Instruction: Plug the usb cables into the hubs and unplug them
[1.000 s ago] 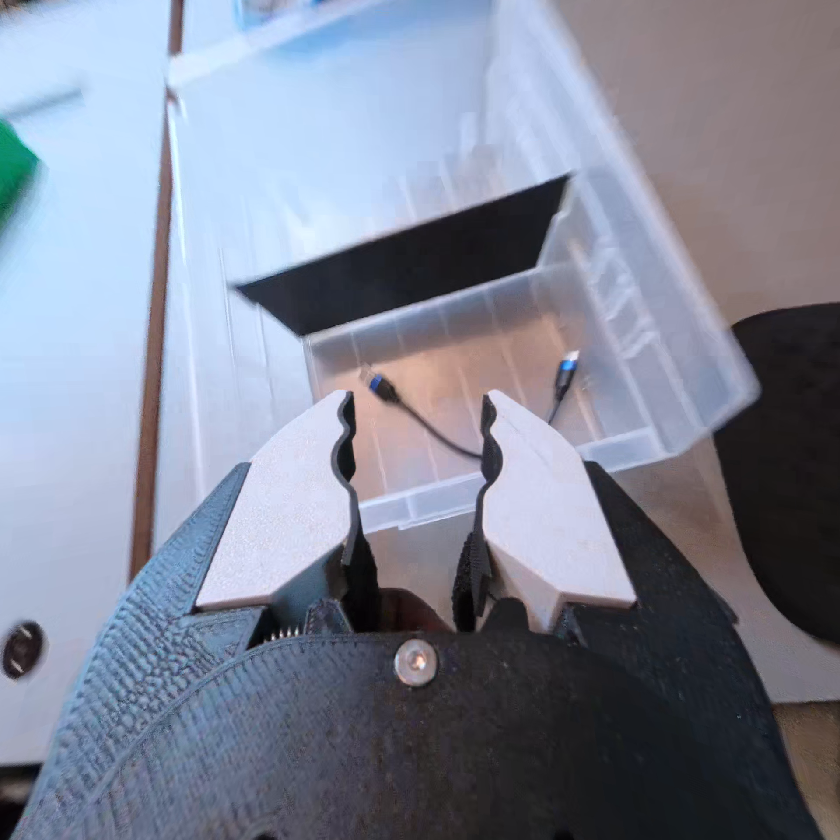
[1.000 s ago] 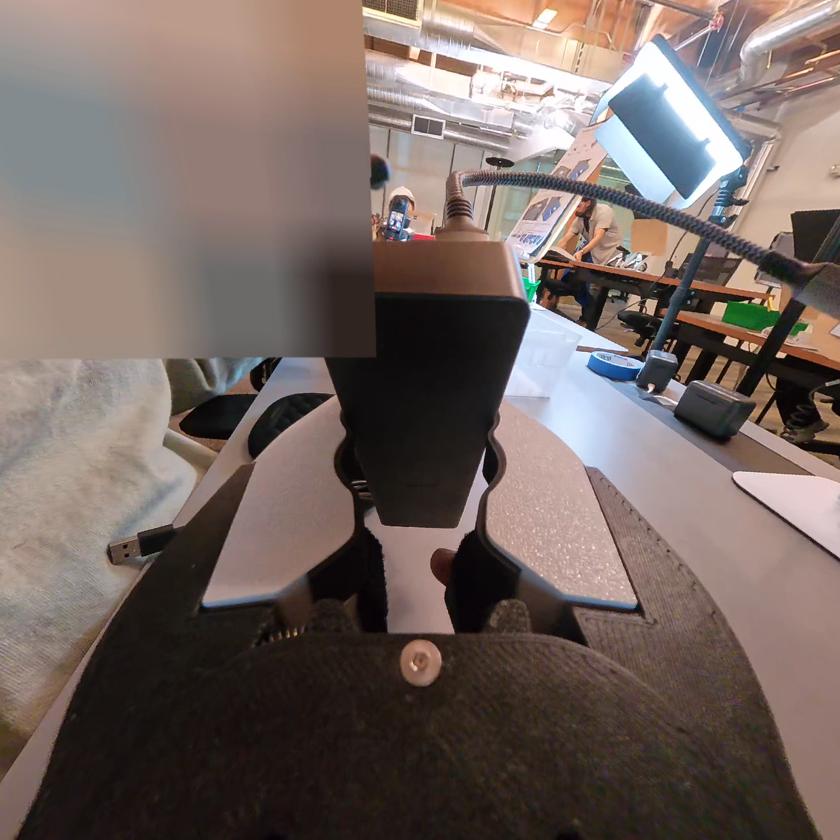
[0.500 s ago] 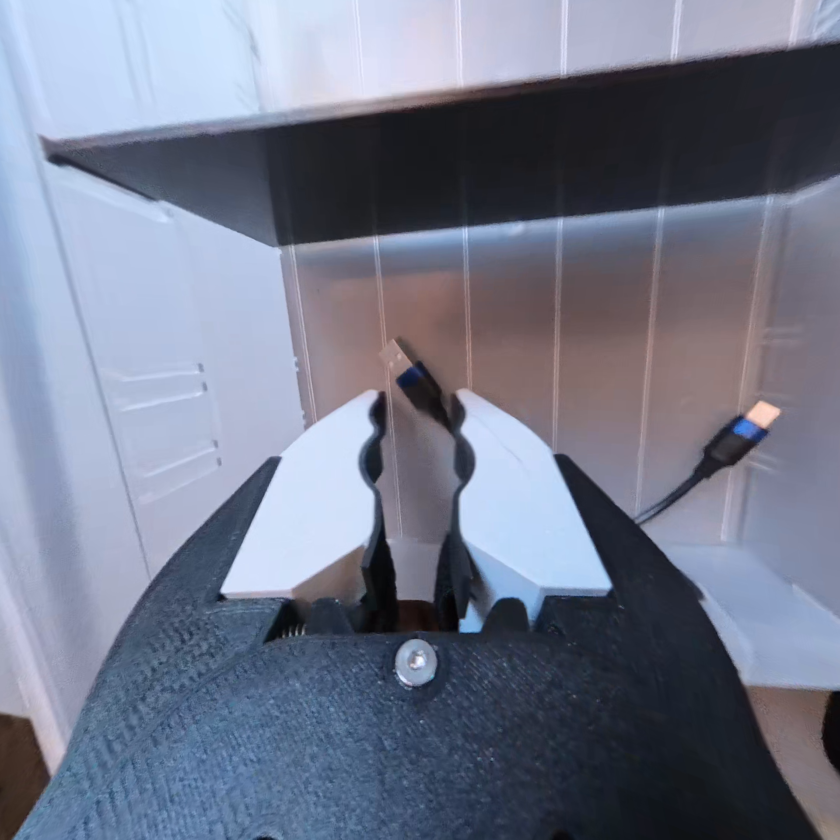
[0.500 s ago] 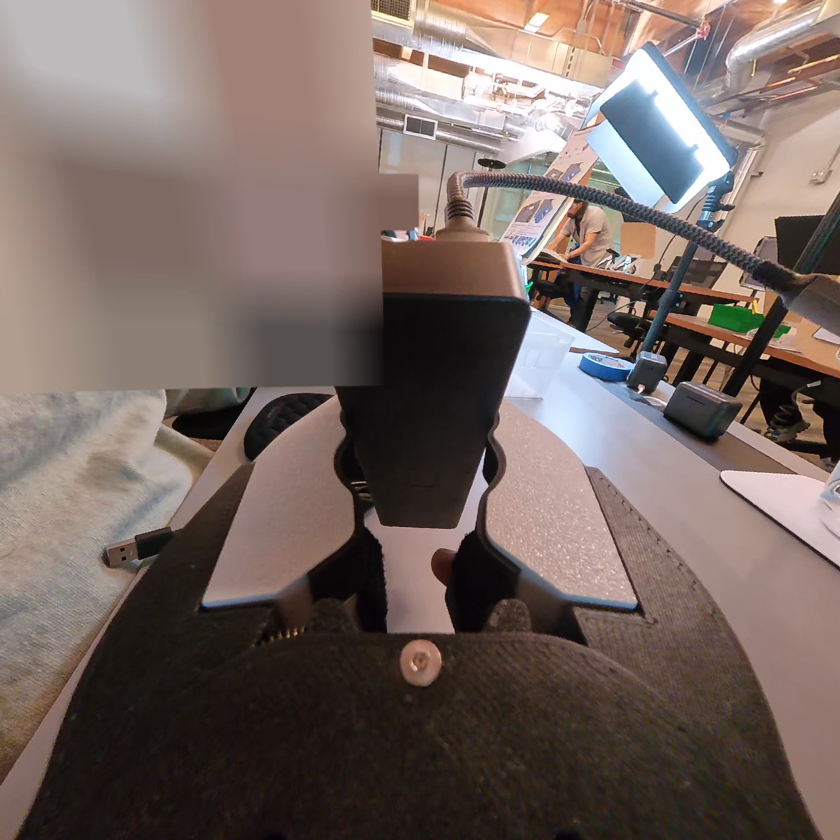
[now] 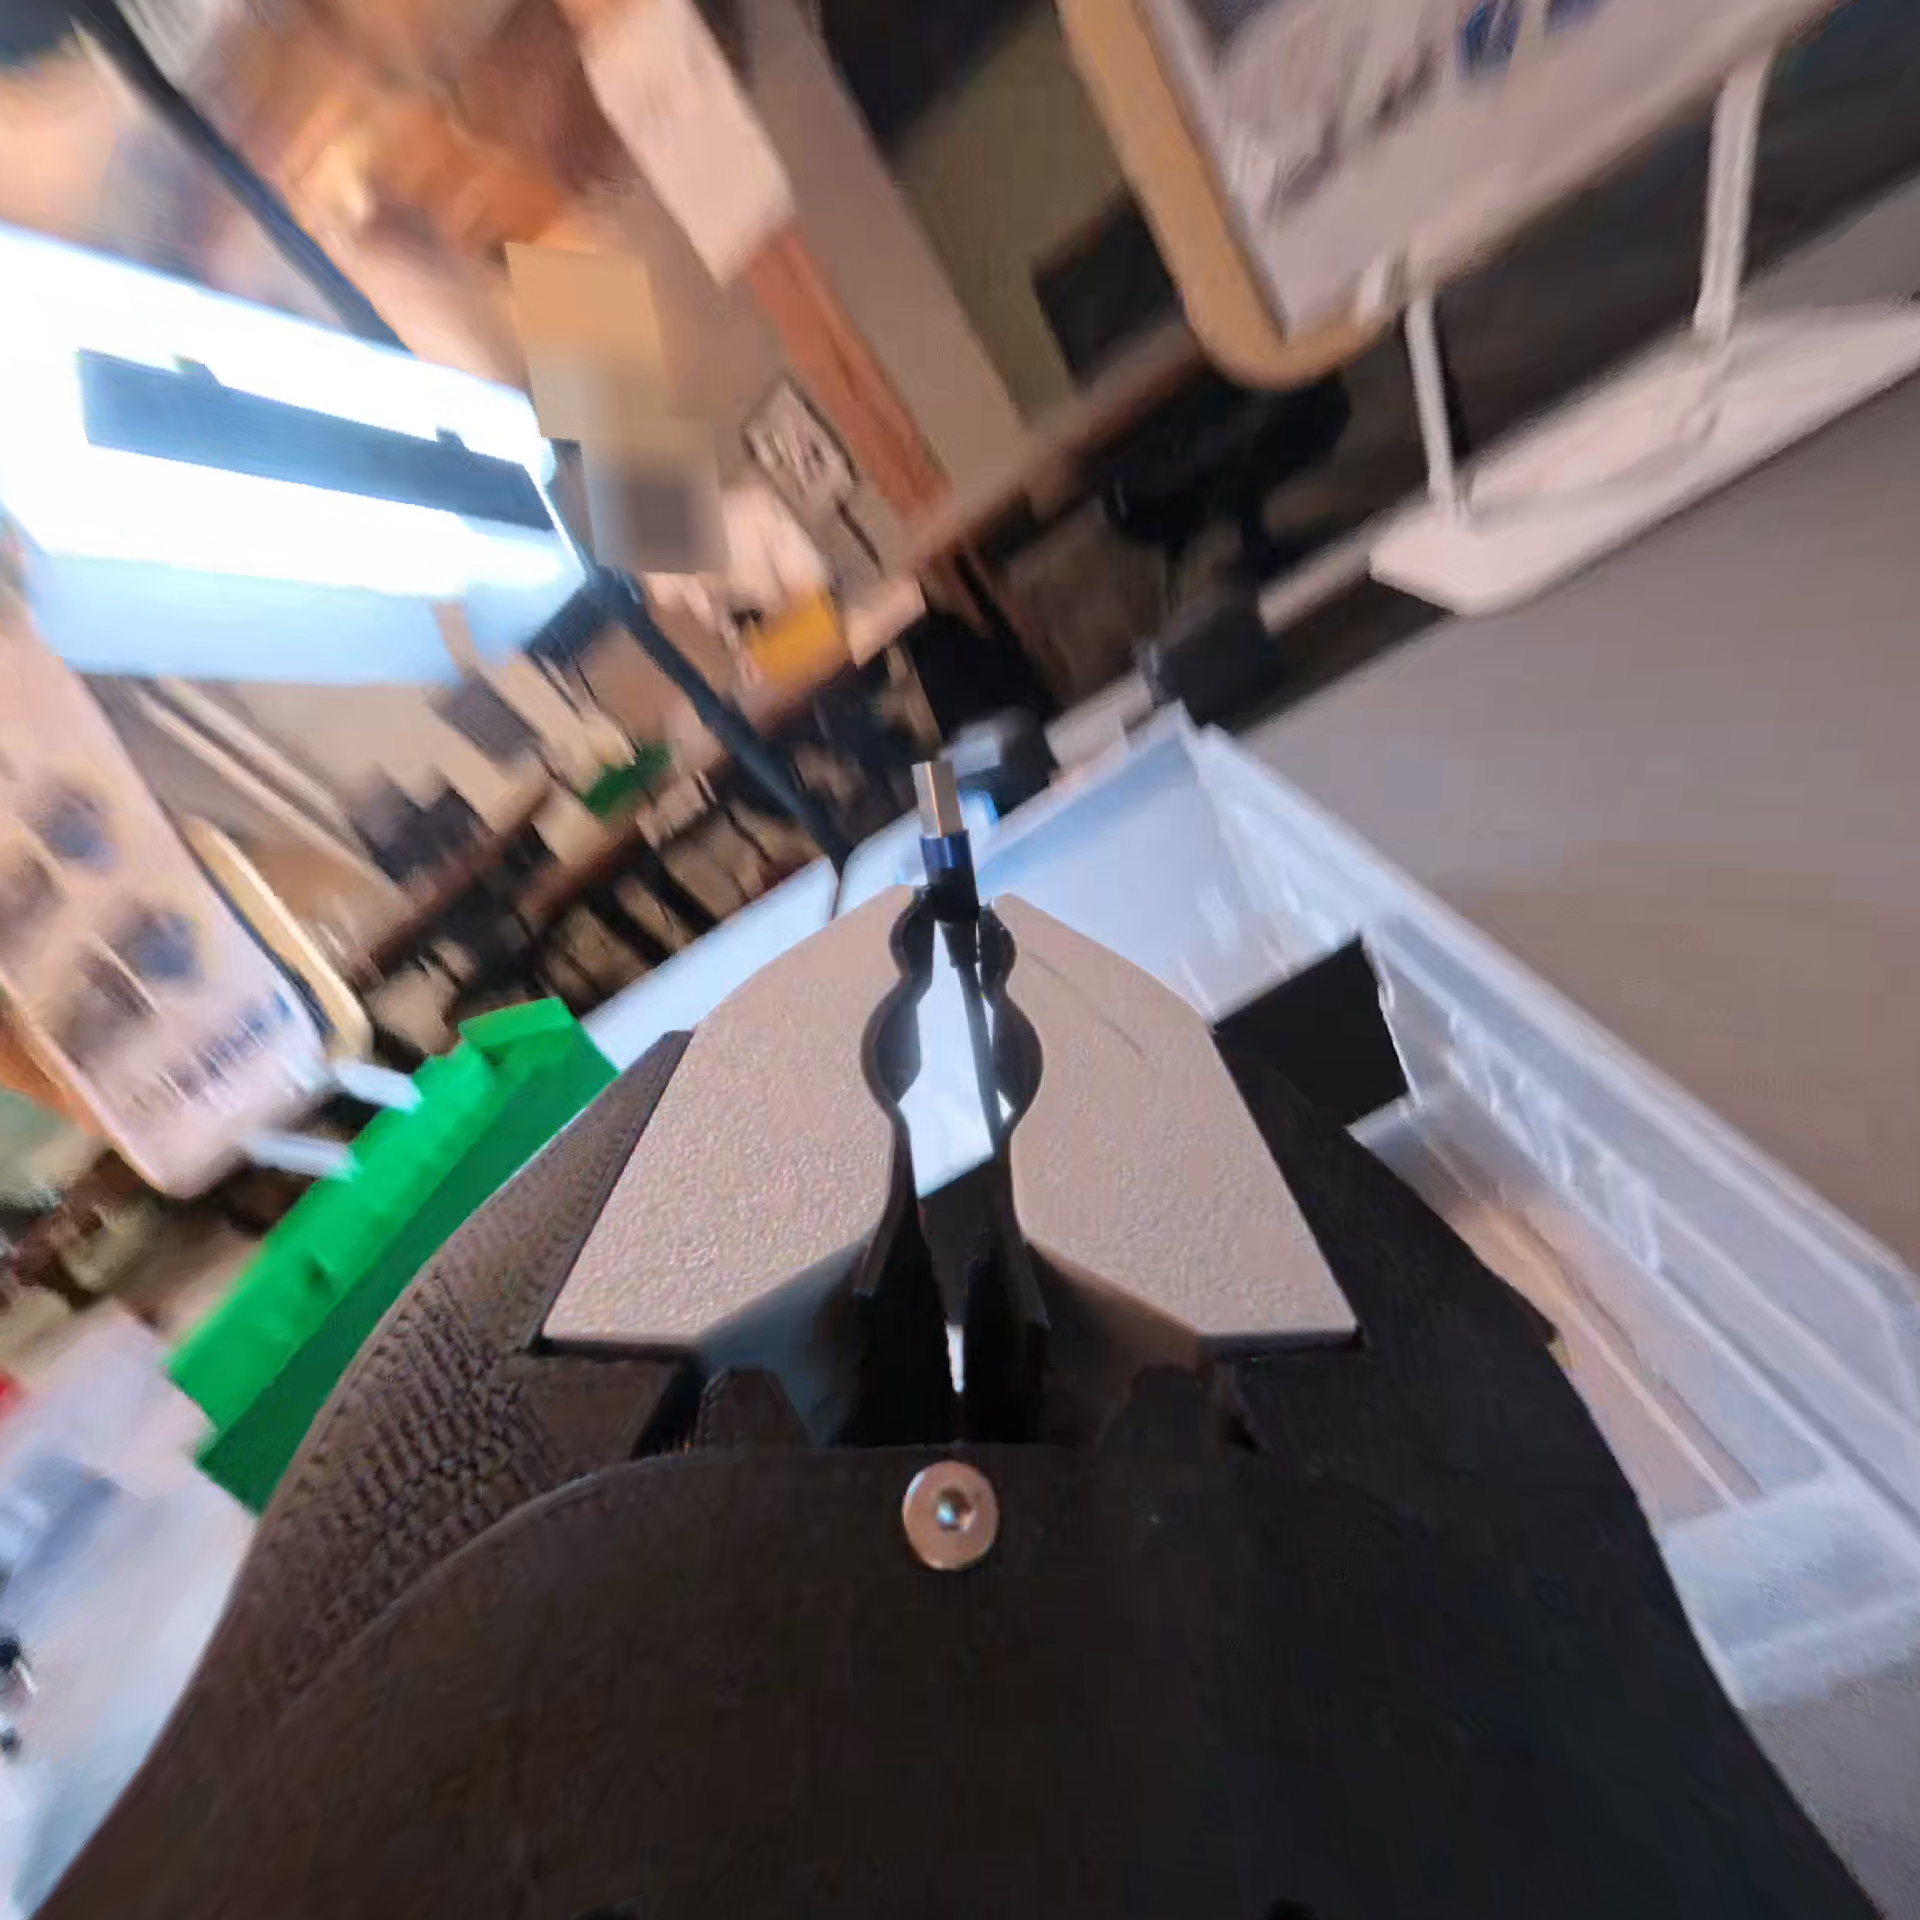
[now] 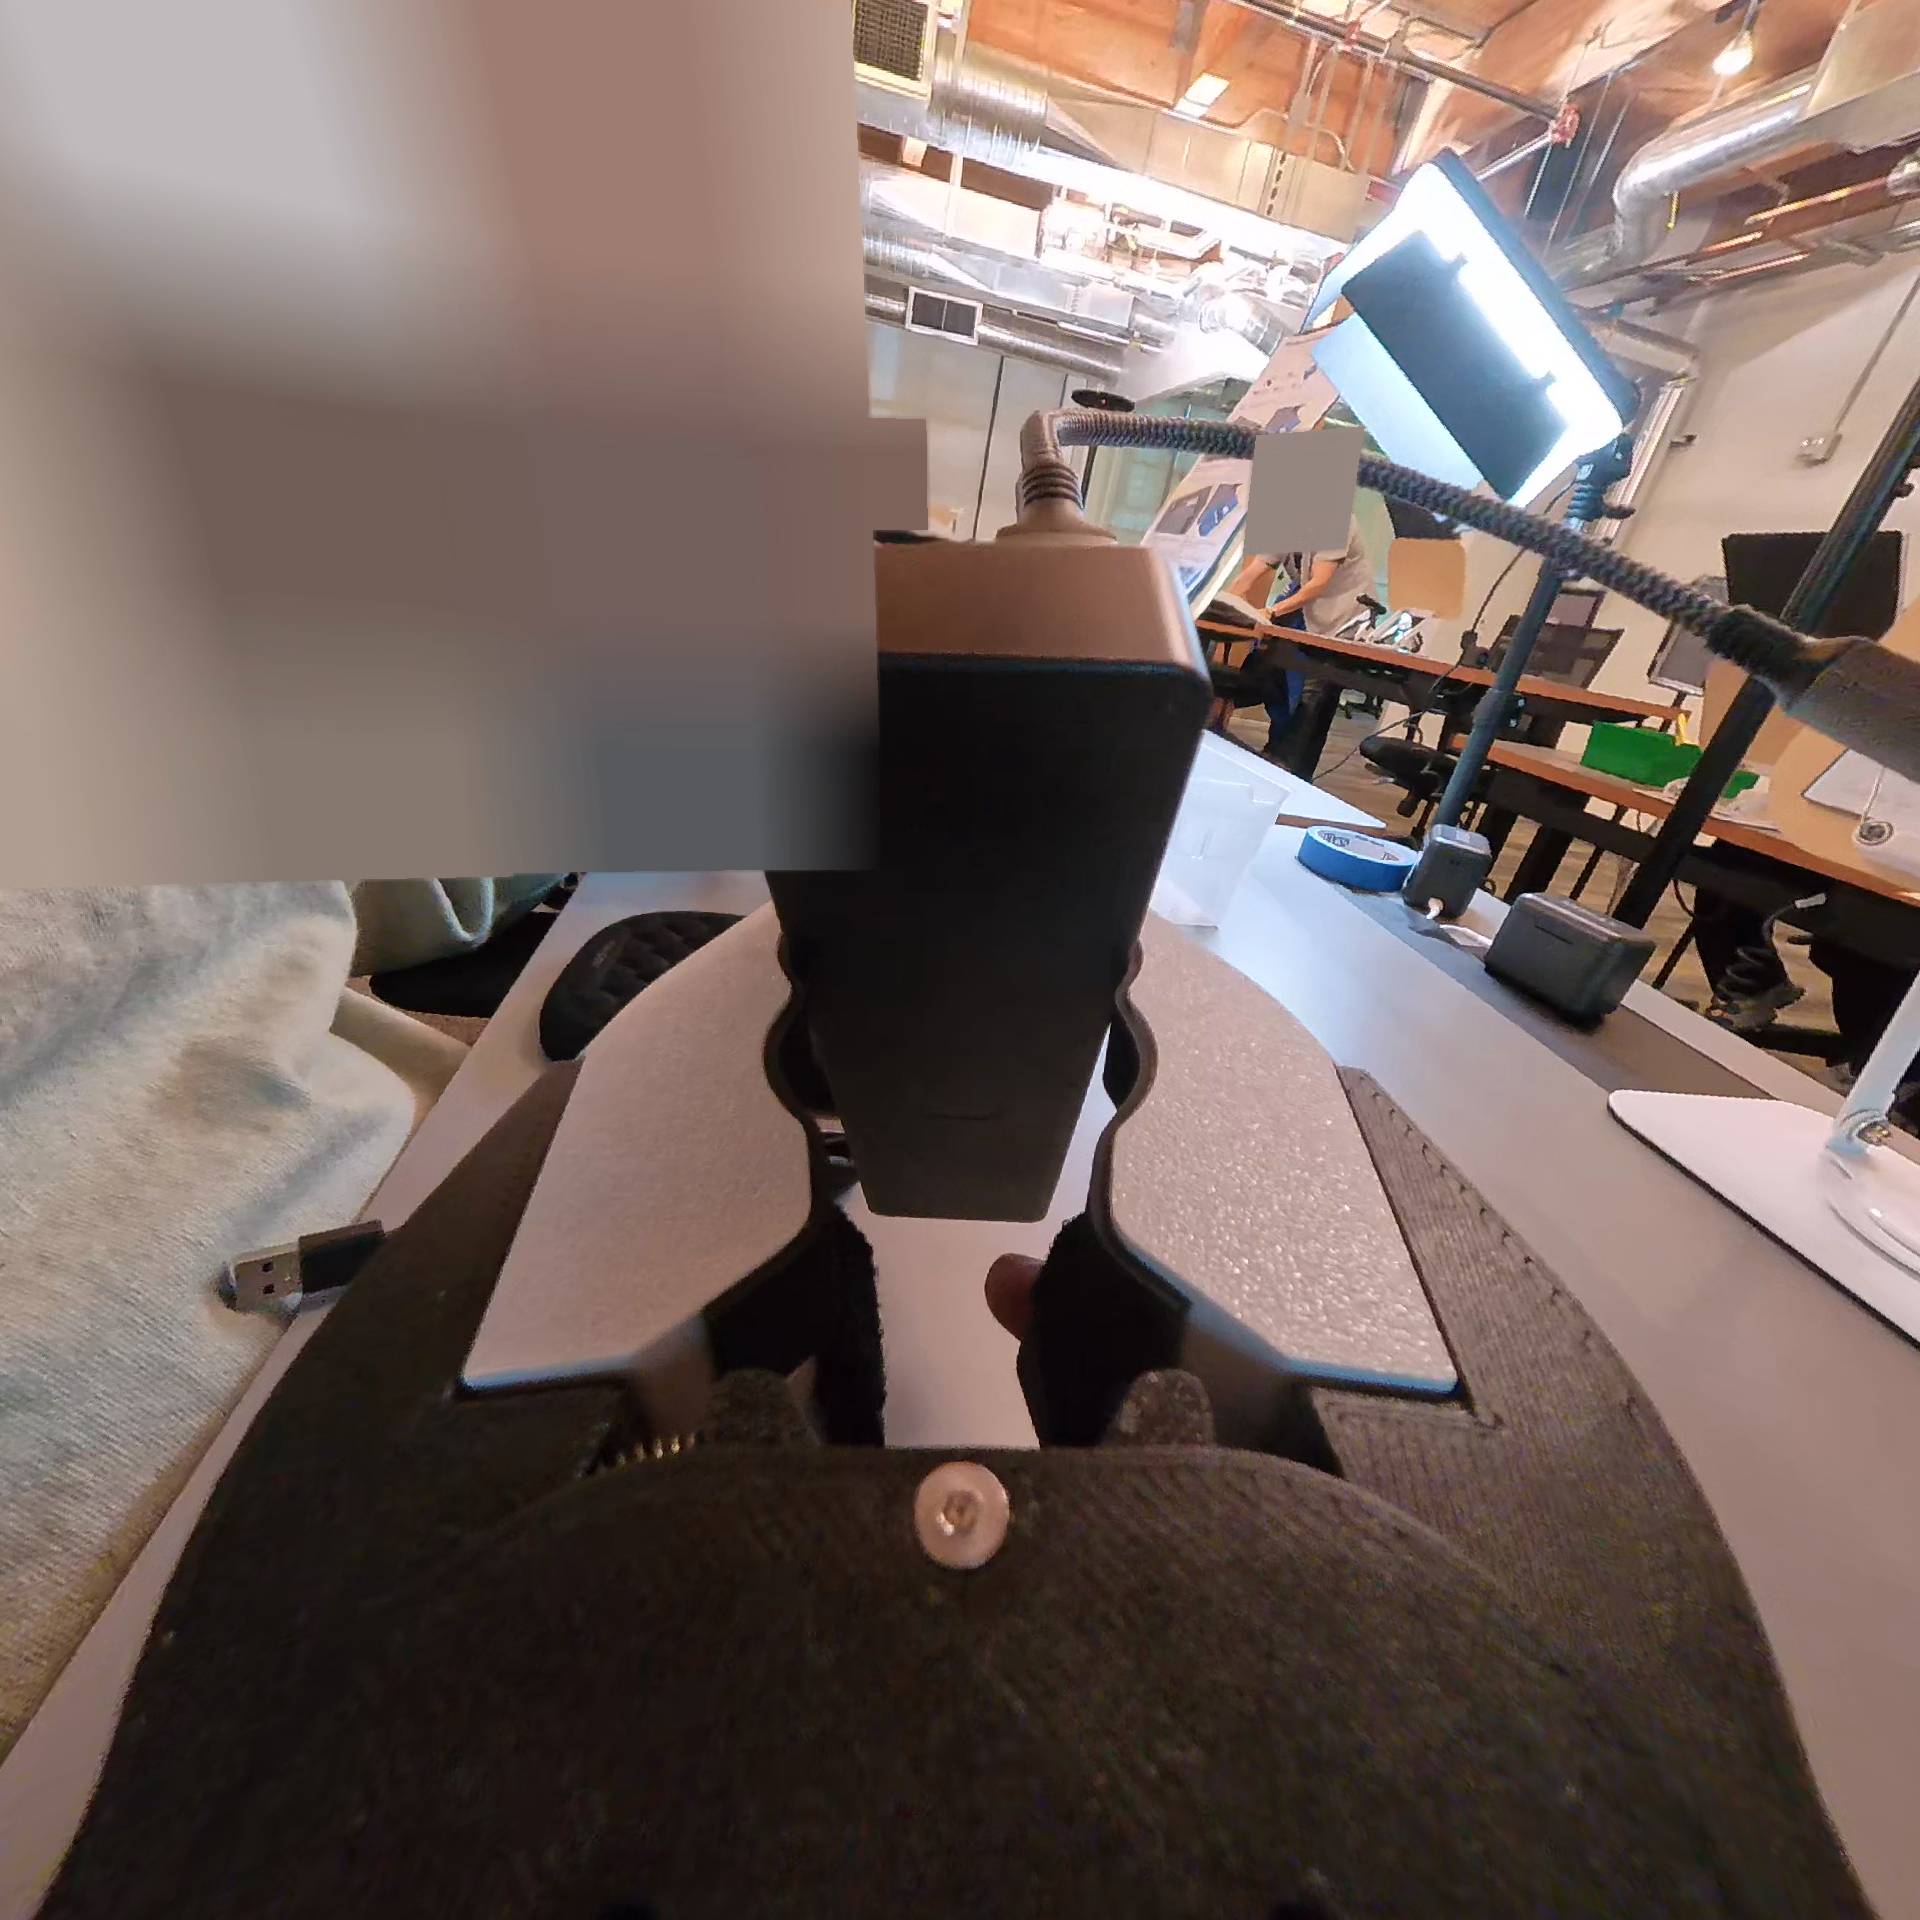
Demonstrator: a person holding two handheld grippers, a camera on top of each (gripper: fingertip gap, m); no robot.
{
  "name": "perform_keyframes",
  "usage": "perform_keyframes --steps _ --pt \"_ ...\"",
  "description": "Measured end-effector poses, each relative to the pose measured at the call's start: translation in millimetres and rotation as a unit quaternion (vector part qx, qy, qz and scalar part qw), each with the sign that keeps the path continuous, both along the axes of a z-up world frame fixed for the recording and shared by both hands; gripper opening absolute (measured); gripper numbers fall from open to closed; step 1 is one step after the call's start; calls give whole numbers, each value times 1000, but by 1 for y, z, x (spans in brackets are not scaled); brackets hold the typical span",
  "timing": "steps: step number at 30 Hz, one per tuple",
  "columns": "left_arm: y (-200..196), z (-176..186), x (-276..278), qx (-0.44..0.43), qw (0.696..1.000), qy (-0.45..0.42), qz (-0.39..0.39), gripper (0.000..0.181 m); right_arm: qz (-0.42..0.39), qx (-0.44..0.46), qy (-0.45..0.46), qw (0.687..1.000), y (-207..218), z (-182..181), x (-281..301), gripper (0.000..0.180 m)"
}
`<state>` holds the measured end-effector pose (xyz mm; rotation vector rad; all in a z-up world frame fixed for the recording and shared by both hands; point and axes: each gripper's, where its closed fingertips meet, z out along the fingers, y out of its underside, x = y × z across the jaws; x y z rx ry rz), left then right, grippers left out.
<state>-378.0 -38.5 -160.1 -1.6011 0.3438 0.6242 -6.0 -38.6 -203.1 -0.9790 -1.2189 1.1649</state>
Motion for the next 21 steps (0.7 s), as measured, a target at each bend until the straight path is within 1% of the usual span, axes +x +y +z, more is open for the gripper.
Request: perform_keyframes --steps 2,4,8,11,13,16,18,21 --pt "-9 30 27 78 994 60 -40 8 2 1 7 1000 -1 2 1 54" --pt "-18 47 53 131 983 108 -73 8 3 4 9 1000 -2 3 2 54" --pt "-30 64 83 165 966 181 -84 8 2 2 10 1000 -1 3 2 54" --pt "-31 71 107 159 954 231 -106 8 2 -7 17 1000 1 4 2 55" --pt "-28 69 128 141 940 285 -122 7 0 -11 21 1000 3 5 3 54" --pt "-19 56 166 99 914 362 -153 8 1 -16 25 1000 4 6 5 54" --pt "-15 47 191 78 901 387 -178 8 2 -16 26 1000 3 6 6 55" --pt "-15 34 229 69 879 413 -227 8 4 -11 27 1000 2 7 6 56"
